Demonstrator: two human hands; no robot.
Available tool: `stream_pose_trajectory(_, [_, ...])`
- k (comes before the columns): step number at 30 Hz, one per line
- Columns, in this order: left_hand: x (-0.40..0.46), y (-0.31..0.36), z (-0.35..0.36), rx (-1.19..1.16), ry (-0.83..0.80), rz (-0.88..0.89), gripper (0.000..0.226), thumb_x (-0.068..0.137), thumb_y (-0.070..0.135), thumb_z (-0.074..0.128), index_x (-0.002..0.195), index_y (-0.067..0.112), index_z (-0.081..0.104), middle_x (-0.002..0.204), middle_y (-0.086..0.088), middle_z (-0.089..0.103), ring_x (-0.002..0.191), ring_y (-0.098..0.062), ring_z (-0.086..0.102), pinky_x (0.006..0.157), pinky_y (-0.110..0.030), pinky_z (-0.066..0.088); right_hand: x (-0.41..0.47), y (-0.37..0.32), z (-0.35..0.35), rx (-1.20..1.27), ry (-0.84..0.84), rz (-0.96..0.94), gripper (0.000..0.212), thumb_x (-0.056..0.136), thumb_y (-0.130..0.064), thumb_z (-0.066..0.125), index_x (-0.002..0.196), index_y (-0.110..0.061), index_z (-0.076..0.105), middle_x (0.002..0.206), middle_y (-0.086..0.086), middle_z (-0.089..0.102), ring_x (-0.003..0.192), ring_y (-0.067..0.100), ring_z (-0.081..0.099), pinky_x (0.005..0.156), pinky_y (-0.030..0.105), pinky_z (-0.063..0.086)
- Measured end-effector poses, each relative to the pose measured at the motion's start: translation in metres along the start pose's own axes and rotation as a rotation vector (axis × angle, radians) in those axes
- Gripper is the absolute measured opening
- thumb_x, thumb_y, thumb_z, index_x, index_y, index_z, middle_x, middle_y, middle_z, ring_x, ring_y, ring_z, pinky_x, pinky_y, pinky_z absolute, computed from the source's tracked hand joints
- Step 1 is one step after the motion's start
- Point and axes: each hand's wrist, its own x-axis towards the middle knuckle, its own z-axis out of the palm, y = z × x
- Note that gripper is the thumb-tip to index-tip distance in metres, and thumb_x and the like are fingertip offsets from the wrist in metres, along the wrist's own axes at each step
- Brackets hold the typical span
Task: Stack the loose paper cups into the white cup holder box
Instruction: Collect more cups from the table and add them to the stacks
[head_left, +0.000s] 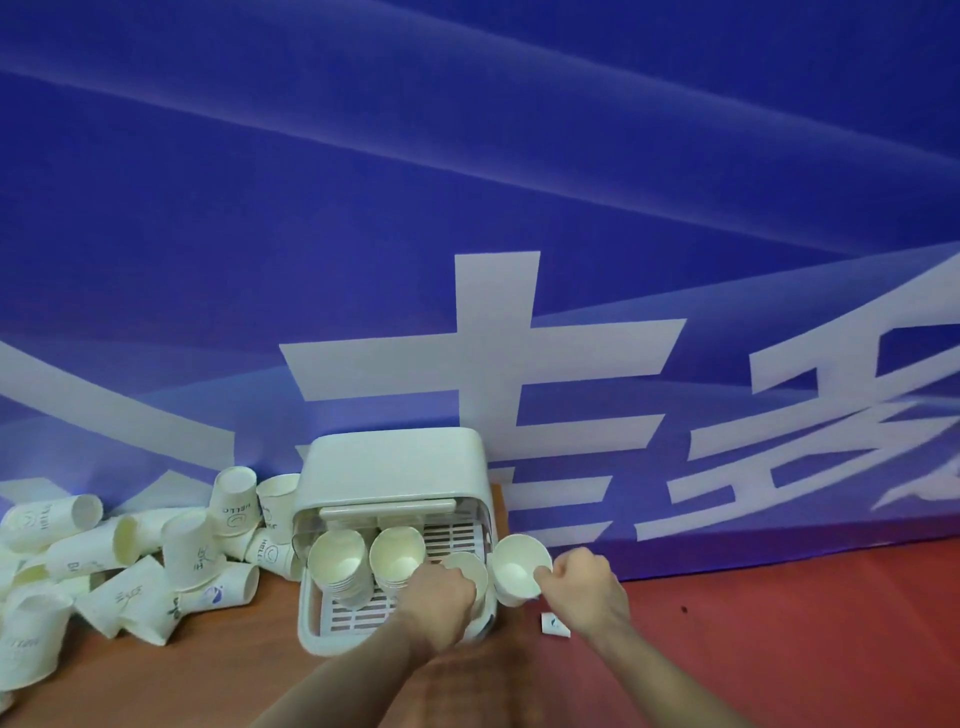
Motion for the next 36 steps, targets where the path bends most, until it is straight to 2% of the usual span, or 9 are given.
stream_pose_trajectory(4, [0.004, -0.002, 0.009, 0.010, -0.002, -0.004, 0.023, 0.094, 0.011, 0.047, 0.104, 0.006, 0.066, 0.107, -0.019, 0.067, 0.098, -0.038, 0.063, 0.070, -0.035, 0.035, 0.002, 0.002, 0.006, 0.022, -0.004, 0.010, 0.026, 0.069, -0.041, 0.050, 0.058, -0.018, 0.046, 0.067, -0.002, 0.064, 0.065, 0.019, 0.063, 0.061, 0.028, 0.049])
stream_pose_trajectory(7, [0.003, -0.007, 0.013, -0.001, 0.010, -0.005, 0.024, 0.095, 0.015, 0.047, 0.107, 0.007, 0.066, 0.109, -0.018, 0.067, 0.100, -0.038, 0.062, 0.071, -0.035, 0.035, -0.003, -0.004, 0.006, 0.023, -0.007, -0.009, 0.027, 0.070, -0.039, 0.050, 0.056, -0.016, 0.045, 0.064, -0.002, 0.063, 0.066, 0.021, 0.063, 0.061, 0.029, 0.049])
stream_pose_trajectory(13, [-0.010, -0.022, 0.012, -0.037, 0.078, -0.001, 0.027, 0.096, 0.024, 0.045, 0.106, 0.008, 0.065, 0.107, -0.017, 0.068, 0.098, -0.038, 0.063, 0.072, -0.036, 0.038, -0.013, -0.024, 0.003, -0.005, -0.004, -0.078, 0.031, 0.078, -0.032, 0.054, 0.055, -0.016, 0.040, 0.055, -0.004, 0.044, 0.052, 0.018, 0.041, 0.051, 0.026, 0.034])
stream_pose_trajectory(16, [-0.024, -0.037, 0.015, -0.052, 0.155, -0.019, 0.029, 0.097, 0.031, 0.045, 0.107, 0.012, 0.064, 0.106, -0.016, 0.068, 0.097, -0.039, 0.062, 0.078, -0.039, 0.043, -0.019, -0.034, 0.006, -0.027, -0.004, -0.106, 0.028, 0.078, -0.031, 0.053, 0.057, -0.017, 0.043, 0.055, -0.004, 0.046, 0.052, 0.018, 0.042, 0.051, 0.026, 0.035])
stream_pose_trajectory(21, [-0.047, -0.064, 0.022, -0.067, 0.257, -0.027, 0.029, 0.097, 0.038, 0.038, 0.104, 0.022, 0.061, 0.094, -0.012, 0.070, 0.086, -0.037, 0.064, 0.065, -0.035, 0.034, -0.021, -0.050, 0.016, -0.089, 0.017, -0.137, 0.029, 0.079, -0.034, 0.053, 0.057, -0.017, 0.046, 0.058, -0.004, 0.051, 0.056, 0.019, 0.050, 0.053, 0.026, 0.041])
stream_pose_trajectory(25, [-0.058, -0.086, 0.043, -0.090, 0.290, -0.030, 0.040, 0.088, 0.052, 0.032, 0.091, 0.028, 0.064, 0.071, -0.003, 0.069, 0.062, -0.029, 0.066, 0.055, -0.030, 0.045, -0.015, -0.050, 0.029, -0.132, 0.009, -0.132, 0.023, 0.080, -0.036, 0.052, 0.066, -0.018, 0.053, 0.069, -0.003, 0.060, 0.068, 0.021, 0.061, 0.063, 0.029, 0.050])
stream_pose_trajectory(28, [-0.067, -0.098, 0.051, -0.096, 0.314, -0.038, 0.033, 0.092, 0.049, 0.039, 0.104, 0.027, 0.061, 0.089, -0.005, 0.071, 0.080, -0.031, 0.067, 0.063, -0.033, 0.037, -0.007, -0.051, 0.039, -0.140, -0.020, -0.095, 0.026, 0.079, -0.040, 0.050, 0.081, -0.017, 0.061, 0.084, 0.001, 0.067, 0.078, 0.024, 0.065, 0.072, 0.033, 0.054])
stream_pose_trajectory(30, [-0.074, -0.108, 0.054, -0.123, 0.290, -0.064, 0.029, 0.093, 0.046, 0.042, 0.107, 0.026, 0.058, 0.096, -0.005, 0.071, 0.089, -0.030, 0.065, 0.066, -0.033, 0.035, -0.001, -0.052, 0.046, -0.129, -0.031, -0.086, 0.028, 0.078, -0.041, 0.050, 0.084, -0.017, 0.062, 0.087, 0.002, 0.068, 0.081, 0.025, 0.065, 0.075, 0.034, 0.054])
stream_pose_trajectory(36, [-0.087, -0.126, 0.065, -0.125, 0.184, -0.134, 0.027, 0.093, 0.048, 0.042, 0.105, 0.028, 0.057, 0.099, -0.002, 0.070, 0.092, -0.027, 0.065, 0.068, -0.033, 0.039, 0.009, -0.058, 0.060, -0.143, -0.041, -0.070, 0.028, 0.081, -0.042, 0.054, 0.092, -0.017, 0.063, 0.094, 0.002, 0.068, 0.087, 0.025, 0.065, 0.077, 0.034, 0.054])
